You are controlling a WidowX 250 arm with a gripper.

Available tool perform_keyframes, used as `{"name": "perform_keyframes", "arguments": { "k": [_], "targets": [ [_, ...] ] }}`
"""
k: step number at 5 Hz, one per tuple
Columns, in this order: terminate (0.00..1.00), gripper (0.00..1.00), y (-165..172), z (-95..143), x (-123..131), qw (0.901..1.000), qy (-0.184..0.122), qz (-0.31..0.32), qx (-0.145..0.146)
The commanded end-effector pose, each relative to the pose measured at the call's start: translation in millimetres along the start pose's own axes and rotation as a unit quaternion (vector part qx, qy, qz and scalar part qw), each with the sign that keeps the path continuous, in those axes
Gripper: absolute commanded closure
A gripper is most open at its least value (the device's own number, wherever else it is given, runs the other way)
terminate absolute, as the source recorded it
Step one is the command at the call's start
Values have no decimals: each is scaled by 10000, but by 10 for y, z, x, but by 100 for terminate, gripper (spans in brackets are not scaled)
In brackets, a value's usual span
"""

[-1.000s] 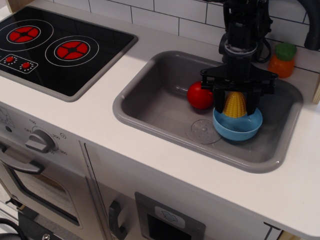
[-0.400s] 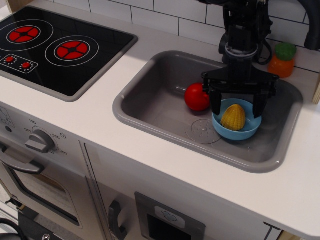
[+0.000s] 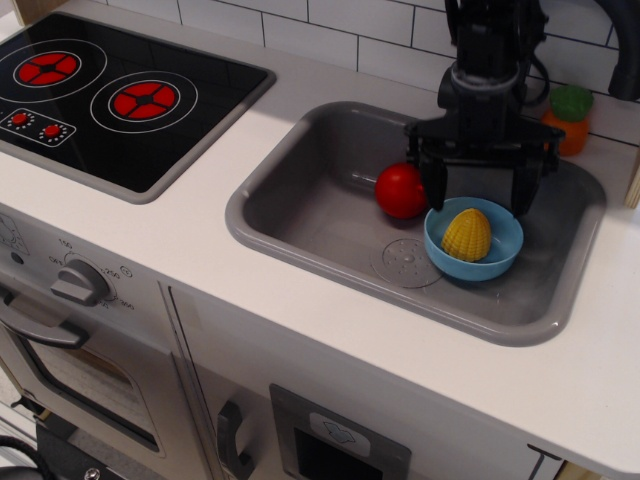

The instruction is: Put corn in bowl sink

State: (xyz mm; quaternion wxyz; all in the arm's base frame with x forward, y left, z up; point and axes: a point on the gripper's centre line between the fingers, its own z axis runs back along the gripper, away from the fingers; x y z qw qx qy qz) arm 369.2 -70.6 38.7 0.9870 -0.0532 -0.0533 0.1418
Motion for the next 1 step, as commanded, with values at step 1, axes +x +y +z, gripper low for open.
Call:
{"name": "perform_keyframes", "arguments": {
  "k": [1],
  "targets": [
    [100, 0, -48, 289, 98, 9991, -389, -16, -168]
  ]
}}
